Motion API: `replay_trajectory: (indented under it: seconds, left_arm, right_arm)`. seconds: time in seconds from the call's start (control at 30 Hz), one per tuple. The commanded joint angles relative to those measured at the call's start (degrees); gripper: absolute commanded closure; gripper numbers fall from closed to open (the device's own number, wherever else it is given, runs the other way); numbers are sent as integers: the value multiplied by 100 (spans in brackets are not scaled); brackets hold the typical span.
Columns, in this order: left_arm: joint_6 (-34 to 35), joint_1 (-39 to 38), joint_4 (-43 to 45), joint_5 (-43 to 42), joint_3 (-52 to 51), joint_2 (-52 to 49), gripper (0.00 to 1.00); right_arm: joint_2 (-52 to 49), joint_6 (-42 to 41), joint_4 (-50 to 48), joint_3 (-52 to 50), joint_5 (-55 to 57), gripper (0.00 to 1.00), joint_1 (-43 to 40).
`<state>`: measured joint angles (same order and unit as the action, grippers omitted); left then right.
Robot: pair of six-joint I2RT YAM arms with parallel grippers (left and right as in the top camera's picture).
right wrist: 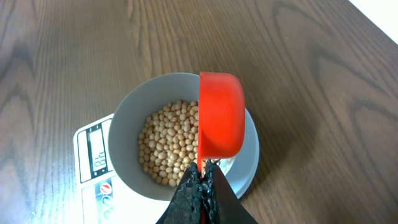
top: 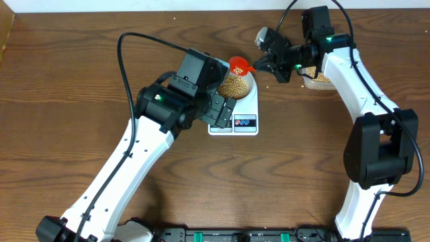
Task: Scoop item into bowl and weigh 50g on scale
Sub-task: 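Shake the tilted scoop gently to drop a few more soybeans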
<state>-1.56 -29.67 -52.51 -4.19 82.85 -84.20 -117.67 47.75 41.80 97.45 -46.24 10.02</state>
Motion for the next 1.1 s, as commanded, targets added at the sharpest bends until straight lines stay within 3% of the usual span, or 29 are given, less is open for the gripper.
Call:
replay_trajectory:
  seconds: [0.0,1.07]
  left_arm:
    - [-57,13,-17,-11,-57,-42,2]
    - [-57,13,-17,-11,-57,-42,2]
  right_arm:
    - [205,79,-24,13,-125,99,13]
    - [208,122,-179,13,-61,99,74]
